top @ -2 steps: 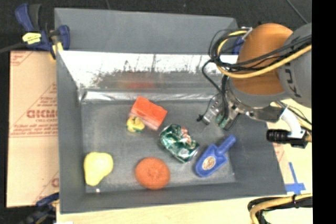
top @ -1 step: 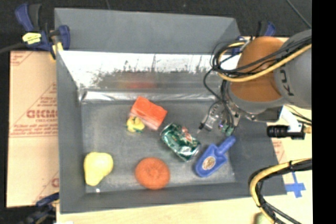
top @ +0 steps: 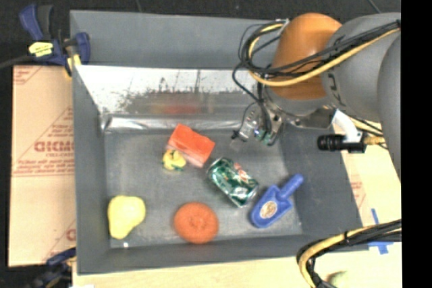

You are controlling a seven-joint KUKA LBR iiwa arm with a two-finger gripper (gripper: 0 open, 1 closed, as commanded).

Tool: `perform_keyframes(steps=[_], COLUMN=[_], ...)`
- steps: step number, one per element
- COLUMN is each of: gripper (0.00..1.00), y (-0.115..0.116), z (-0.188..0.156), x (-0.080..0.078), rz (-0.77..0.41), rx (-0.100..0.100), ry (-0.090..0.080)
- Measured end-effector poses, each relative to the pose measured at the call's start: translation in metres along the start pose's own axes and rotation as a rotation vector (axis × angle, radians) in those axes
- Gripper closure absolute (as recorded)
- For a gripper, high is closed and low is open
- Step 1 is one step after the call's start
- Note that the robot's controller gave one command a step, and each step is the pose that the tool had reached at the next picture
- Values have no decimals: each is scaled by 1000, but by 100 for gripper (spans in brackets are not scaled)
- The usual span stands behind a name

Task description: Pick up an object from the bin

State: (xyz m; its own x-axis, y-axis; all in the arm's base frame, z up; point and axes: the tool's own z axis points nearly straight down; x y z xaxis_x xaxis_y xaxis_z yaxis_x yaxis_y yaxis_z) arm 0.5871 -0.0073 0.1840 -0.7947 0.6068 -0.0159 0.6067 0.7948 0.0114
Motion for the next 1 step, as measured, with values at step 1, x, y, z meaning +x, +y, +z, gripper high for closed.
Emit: perform_keyframes(steps=[1], gripper=[100], y=[-33], z=[47], x=[18], rz=[-30], rx=[2], ry=[2])
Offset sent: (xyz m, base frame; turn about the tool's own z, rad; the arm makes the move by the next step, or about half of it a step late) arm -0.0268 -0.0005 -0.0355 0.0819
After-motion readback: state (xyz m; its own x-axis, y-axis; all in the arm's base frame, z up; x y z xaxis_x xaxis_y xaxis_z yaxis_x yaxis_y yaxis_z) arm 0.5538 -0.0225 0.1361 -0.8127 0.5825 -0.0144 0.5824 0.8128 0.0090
